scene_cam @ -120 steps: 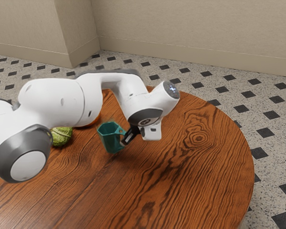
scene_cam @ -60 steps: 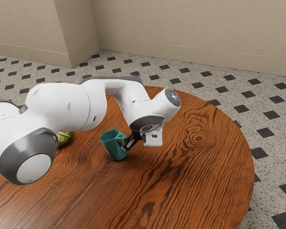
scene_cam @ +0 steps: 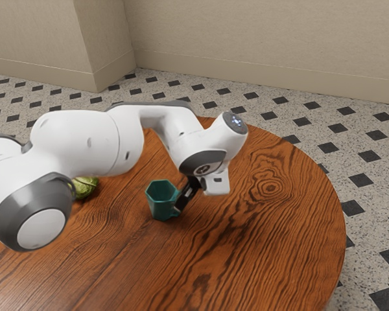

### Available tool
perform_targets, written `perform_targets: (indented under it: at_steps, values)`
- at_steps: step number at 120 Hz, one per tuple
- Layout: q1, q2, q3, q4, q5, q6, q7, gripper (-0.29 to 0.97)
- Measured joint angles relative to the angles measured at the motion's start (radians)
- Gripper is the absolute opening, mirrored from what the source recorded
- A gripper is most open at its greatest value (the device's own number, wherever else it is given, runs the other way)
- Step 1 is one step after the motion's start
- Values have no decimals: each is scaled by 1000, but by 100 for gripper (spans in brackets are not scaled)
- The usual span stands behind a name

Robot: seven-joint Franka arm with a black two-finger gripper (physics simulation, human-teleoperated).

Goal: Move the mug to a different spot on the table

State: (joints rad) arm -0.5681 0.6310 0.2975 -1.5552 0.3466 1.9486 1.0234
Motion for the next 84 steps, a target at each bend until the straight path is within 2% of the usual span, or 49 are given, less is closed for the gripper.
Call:
perform_targets:
  at_steps: [33,57,73,84]
  values:
    - [0,-72,0,-1,-162,10,-1,66]
    - [10,-260,3,0,-228,-30,-48,67]
    - [81,-391,8,24,-242,-108,-131,68]
    - [152,-447,15,29,-303,-169,-199,68]
